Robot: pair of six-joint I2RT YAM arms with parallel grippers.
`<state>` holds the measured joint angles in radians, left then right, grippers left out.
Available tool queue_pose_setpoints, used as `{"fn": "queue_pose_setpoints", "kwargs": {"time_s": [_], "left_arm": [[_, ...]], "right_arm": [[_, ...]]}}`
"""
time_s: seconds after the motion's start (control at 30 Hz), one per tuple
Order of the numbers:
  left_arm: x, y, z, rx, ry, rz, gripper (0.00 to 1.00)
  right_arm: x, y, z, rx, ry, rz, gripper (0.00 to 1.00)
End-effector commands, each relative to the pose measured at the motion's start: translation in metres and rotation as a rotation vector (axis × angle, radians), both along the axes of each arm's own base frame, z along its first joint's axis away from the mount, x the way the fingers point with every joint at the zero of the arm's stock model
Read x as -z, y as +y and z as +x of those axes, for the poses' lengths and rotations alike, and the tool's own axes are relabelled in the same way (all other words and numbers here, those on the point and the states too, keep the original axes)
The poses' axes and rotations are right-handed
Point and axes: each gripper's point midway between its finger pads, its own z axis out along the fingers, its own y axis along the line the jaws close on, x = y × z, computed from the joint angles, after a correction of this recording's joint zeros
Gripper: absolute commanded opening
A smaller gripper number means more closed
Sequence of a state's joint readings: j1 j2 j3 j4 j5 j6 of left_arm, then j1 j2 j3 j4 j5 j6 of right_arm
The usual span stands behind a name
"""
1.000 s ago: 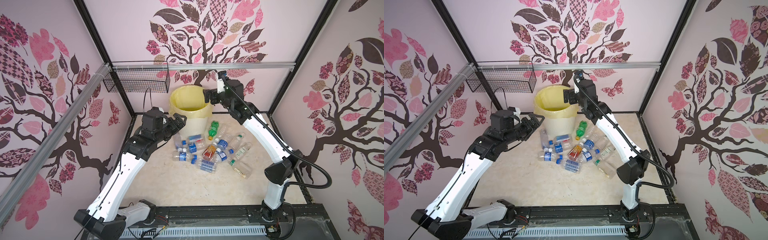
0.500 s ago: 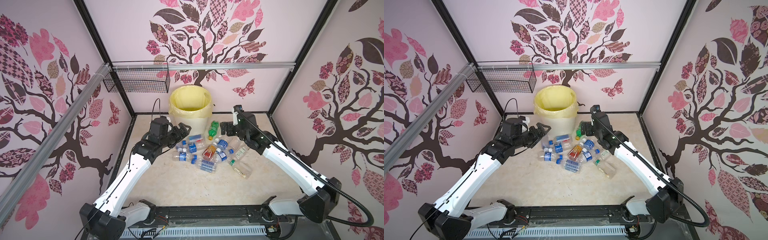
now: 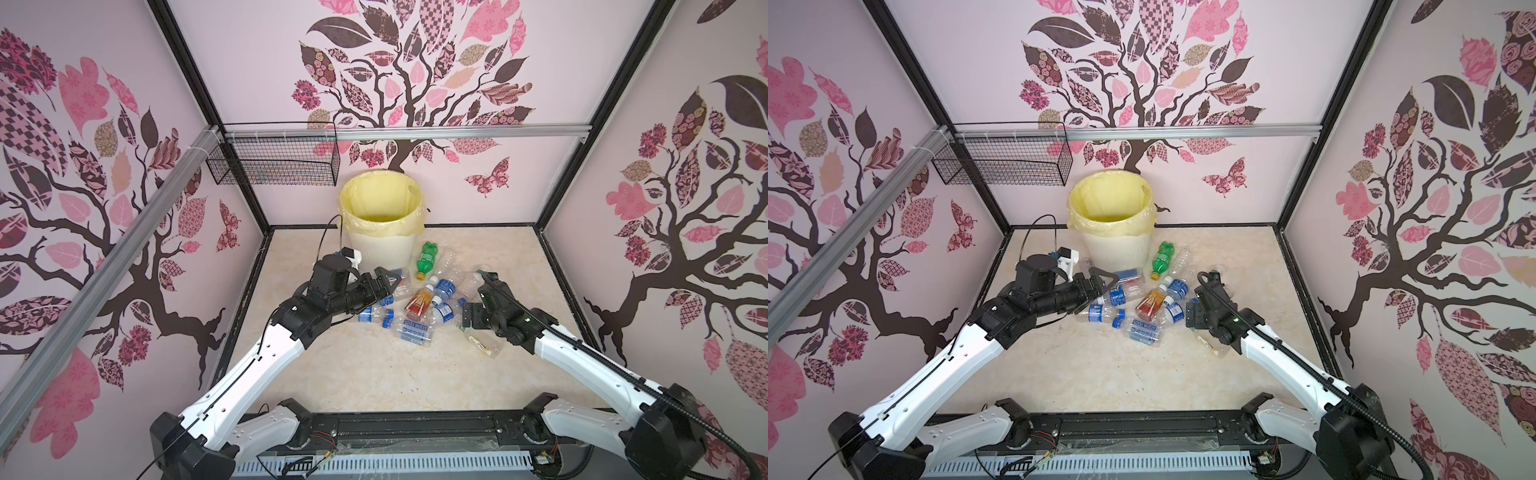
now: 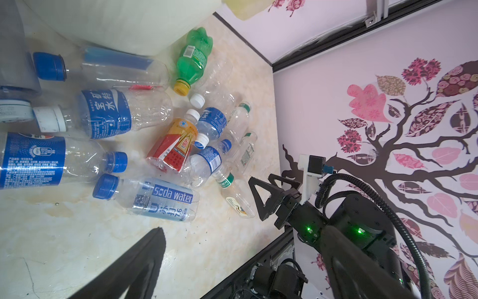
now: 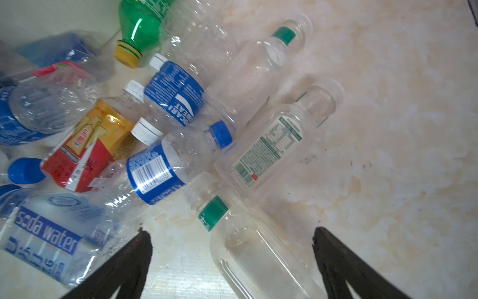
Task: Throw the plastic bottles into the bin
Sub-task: 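Lower the right gripper from the bin toward the clear green-capped bottles, then close the right gripper around the clear green-labelled bottle's body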
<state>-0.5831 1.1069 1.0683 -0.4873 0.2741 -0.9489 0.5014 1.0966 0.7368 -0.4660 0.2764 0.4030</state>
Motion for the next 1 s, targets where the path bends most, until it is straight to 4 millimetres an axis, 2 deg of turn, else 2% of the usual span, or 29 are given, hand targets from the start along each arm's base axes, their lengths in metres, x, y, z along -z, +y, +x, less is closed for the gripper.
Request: {"fn": "queue_pose_setpoints", "kwargs": {"time_s": [0.0,0.1,0.2,0.27,0.4,0.63,0.8,0.97], "left_arm": [[0.012,-0.008,-0.002,0.024,0.014,-0.016,0.97],[0.019,-0.011,-0.003,0.047,0.019,-0.008,0.97],[0.025,-0.014,-0.002,0.054,0.027,-0.012,0.97],[0.03,-0.018,-0.002,0.065,0.041,-0.025,0.97],[0.039,-0.023,-0.005,0.081,0.064,-0.022,0.97],[0.047,-0.022,-0.01,0.081,0.075,-0.006,0.97],[0.058,-0.022,-0.015,0.082,0.096,0.003,0.97],[0.069,-0.024,-0.018,0.092,0.117,0.022,0.97]], "right_arm": [[-0.004,-0.008,-0.004,0.041,-0.019,0.041,1.0],[0.01,-0.012,-0.006,0.049,0.003,0.04,0.99],[0.015,-0.015,-0.008,0.052,0.021,0.036,1.0],[0.017,-0.01,-0.01,0.049,0.032,0.07,0.99],[0.035,-0.008,-0.018,0.051,0.075,0.091,1.0],[0.04,-0.007,-0.018,0.049,0.086,0.098,0.99],[0.054,0.007,-0.023,0.019,0.131,0.167,0.99],[0.059,0.012,-0.029,0.011,0.153,0.209,0.99]]}}
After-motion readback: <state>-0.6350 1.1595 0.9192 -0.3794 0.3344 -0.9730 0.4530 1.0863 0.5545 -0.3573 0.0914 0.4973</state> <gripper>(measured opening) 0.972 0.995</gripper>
